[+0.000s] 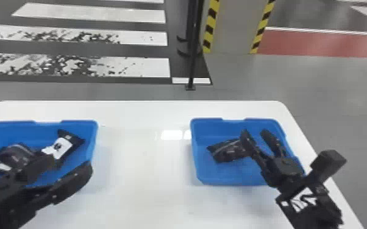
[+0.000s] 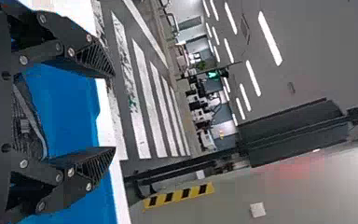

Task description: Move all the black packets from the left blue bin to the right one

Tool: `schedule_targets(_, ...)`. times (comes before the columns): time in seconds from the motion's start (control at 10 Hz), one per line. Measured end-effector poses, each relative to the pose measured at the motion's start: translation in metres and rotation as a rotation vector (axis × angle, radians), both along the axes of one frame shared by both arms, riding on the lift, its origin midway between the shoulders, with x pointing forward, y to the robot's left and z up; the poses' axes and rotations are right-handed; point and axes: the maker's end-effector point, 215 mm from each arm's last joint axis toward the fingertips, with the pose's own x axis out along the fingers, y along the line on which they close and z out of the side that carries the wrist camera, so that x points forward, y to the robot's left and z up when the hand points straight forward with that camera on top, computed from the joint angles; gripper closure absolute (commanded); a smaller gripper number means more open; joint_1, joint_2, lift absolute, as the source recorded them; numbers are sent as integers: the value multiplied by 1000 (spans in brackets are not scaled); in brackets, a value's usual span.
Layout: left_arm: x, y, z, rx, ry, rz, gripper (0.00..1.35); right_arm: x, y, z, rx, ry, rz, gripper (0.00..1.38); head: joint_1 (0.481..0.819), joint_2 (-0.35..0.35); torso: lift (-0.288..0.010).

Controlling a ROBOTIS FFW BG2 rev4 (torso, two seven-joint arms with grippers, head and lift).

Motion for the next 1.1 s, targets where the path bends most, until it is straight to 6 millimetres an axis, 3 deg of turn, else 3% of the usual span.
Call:
schedule_targets(0.2,18,35,-13,67,38,59,122,-48,10,26,-69,-46,-19,111,695,-10,-138)
schedule_targets(0.4,43,61,-29,103,81,102,122,-82,20,32,-99,-34,-19,113,695,48,-138)
schedule_targets(0.5,62,76,-28,118,75,132,122,-96,24,35,-116,-29,-16,114,695,75,-138)
schedule_targets(0.7,100,105,-28,143,82,191,124,-118,37,27,-92,8,-4,116,695,119,-138)
schedule_targets(0.9,120,133,-44,172,159,255,124,-133,52,12,-51,61,22,117,695,184,-138)
schedule_targets(1.1,136,146,-64,203,249,283,124,-138,56,6,-31,83,29,117,695,205,-138)
